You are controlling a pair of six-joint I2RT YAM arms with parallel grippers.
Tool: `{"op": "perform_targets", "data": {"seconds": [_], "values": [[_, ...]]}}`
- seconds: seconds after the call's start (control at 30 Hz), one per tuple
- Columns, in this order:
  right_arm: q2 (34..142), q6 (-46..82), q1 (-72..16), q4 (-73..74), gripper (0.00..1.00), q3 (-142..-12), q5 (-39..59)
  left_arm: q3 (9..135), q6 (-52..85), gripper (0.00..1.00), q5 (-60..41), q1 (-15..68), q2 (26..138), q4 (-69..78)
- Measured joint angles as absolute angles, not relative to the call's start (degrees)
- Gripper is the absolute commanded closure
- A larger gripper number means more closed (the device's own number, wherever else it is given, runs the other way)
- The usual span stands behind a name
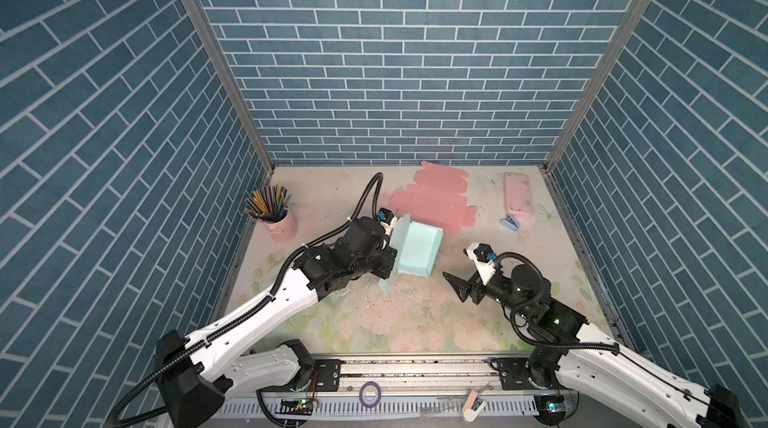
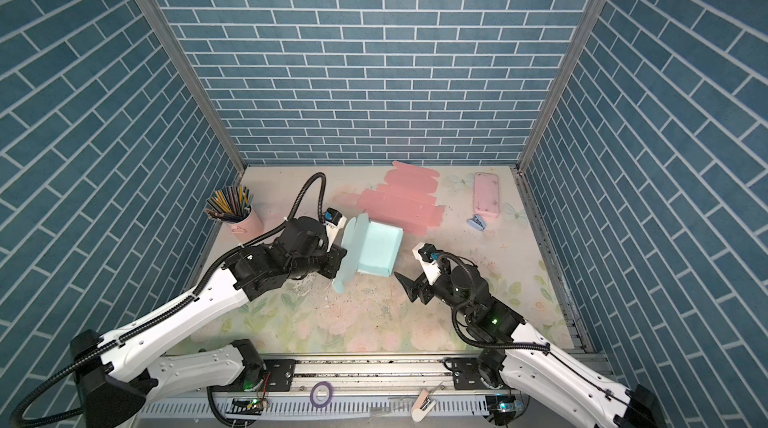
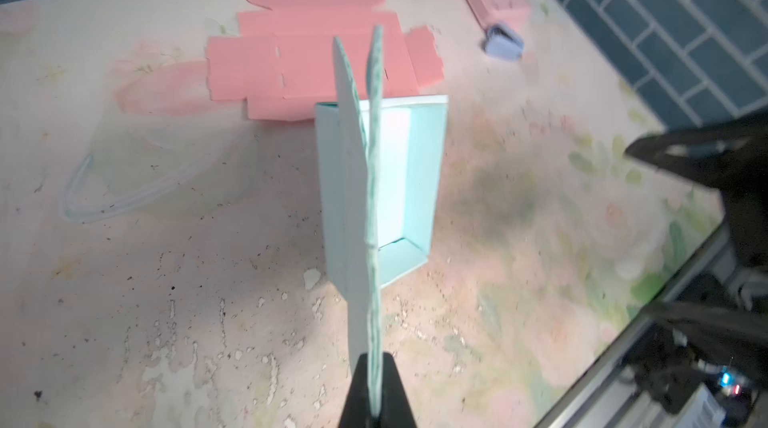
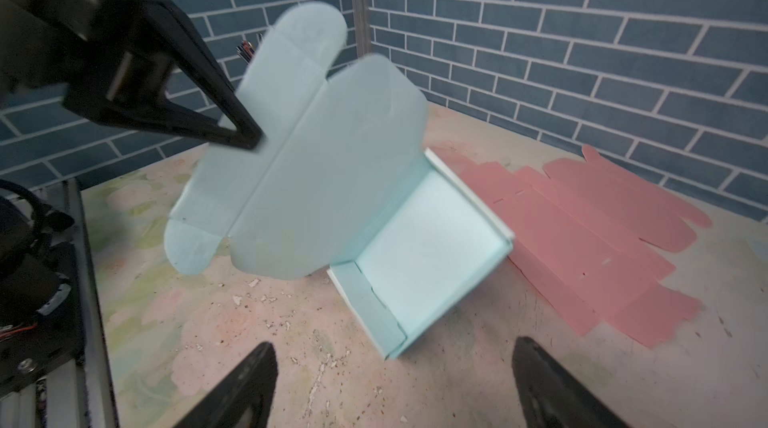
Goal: Fold the paper box
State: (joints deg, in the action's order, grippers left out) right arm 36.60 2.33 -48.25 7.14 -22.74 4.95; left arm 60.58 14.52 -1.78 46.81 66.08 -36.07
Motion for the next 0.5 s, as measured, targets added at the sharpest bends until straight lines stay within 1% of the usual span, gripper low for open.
{"op": "perform_targets", "data": {"seconds": [0.13,0.3,0.4,0.5], "values": [[39.35,-2.09,-45.93,6.42,0.10,-28.18,10.55,64.36,6.68,0.99,-5.04,48.71,68.25,-43.00],[49.56,-7.33,-41.52,2.39,0.12,-38.79,19.49,68.12,-1.72,0.99,-6.83,52.97,69.76,-49.95],[56.55,-10.17,-41.23,-0.97,0.15,-43.66,23.53,69.78,-5.37,0.99,-7.49,55.18,70.76,-52.97],[60.38,-12.16,-41.21,-4.14,0.17,-45.06,27.20,70.94,-8.01,0.99,-7.62,55.44,71.29,-55.16]]}}
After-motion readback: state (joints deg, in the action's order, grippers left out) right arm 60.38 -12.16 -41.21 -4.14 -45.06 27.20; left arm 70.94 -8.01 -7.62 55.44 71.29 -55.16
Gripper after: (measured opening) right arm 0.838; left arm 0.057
